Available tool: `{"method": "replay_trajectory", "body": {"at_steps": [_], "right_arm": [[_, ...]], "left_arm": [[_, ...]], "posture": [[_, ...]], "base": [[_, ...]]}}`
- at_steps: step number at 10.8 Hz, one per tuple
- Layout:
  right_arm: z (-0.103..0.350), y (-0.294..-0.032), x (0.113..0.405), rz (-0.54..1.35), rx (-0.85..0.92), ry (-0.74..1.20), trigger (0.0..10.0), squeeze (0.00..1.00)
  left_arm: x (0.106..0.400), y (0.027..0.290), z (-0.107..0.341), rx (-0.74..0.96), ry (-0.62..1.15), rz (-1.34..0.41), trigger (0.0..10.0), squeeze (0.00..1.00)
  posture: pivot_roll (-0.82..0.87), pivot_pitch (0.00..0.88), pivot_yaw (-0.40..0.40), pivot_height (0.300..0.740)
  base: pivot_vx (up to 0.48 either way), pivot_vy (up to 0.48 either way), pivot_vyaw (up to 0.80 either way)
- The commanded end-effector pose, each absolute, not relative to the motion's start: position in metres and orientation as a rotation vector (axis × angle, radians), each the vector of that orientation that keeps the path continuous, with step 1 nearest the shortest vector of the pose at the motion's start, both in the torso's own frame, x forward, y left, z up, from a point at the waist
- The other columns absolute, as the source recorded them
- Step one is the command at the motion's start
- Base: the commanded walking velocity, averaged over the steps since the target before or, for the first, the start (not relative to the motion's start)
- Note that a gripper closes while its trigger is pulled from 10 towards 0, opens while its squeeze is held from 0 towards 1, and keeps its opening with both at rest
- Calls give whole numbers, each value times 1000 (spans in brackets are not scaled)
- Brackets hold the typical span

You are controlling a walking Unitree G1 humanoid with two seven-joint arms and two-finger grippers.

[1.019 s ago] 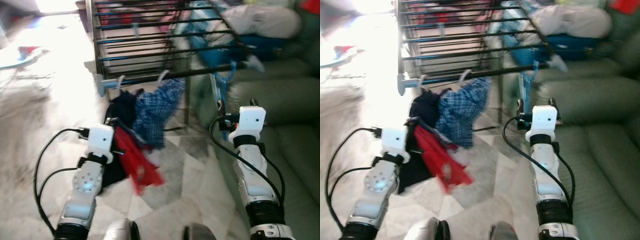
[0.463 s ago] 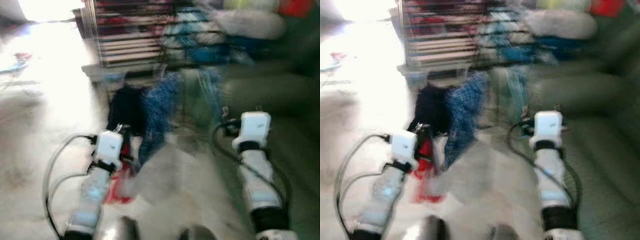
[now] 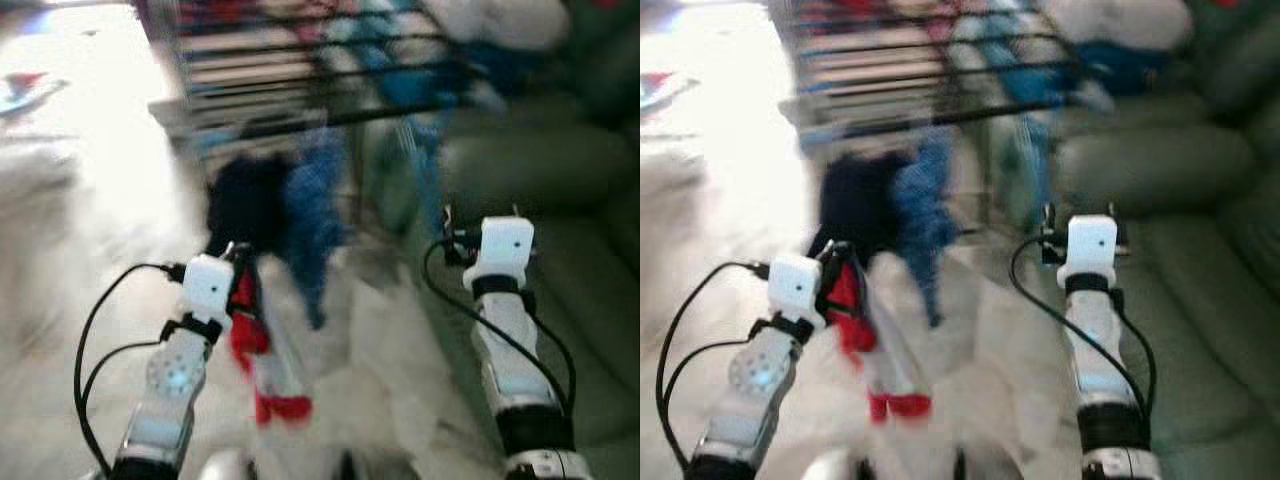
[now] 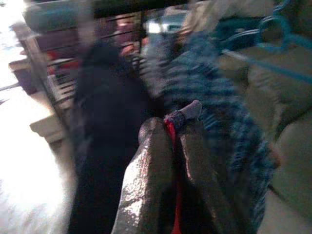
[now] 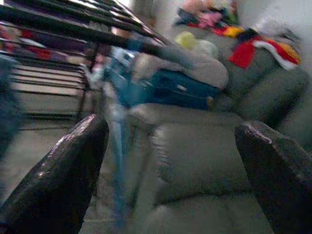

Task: Hang hanger

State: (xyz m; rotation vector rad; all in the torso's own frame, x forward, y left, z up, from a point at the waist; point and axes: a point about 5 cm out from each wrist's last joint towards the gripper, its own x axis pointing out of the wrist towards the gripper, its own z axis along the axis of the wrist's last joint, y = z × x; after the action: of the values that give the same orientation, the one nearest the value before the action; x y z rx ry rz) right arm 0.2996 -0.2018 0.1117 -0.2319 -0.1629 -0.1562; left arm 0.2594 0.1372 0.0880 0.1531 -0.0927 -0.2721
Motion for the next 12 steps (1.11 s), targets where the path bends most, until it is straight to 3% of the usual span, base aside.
{"method": "replay_trajectory", "body": {"at_steps": [1, 5, 7, 12], "right_arm": [[111, -211, 297, -186, -239, -157, 10000, 0], [106, -207, 296, -116, -253, -129, 10000, 0], [103, -204, 305, 6, -281, -73, 10000, 0], [106, -209, 315, 62, -321, -44, 10000, 0]], "left_arm": [[260, 128, 93, 140, -111, -289, 10000, 0], [256, 132, 91, 140, -106, -259, 10000, 0], [256, 132, 91, 141, -110, -264, 10000, 0], [255, 131, 90, 131, -94, -254, 10000, 0]], "posture": [[-42, 106, -42, 740], [-34, 126, -52, 740], [-36, 131, -51, 740], [-35, 144, -57, 740]], "base": [[0, 0, 0], [0, 0, 0], [375, 0, 0], [448, 50, 0]]}}
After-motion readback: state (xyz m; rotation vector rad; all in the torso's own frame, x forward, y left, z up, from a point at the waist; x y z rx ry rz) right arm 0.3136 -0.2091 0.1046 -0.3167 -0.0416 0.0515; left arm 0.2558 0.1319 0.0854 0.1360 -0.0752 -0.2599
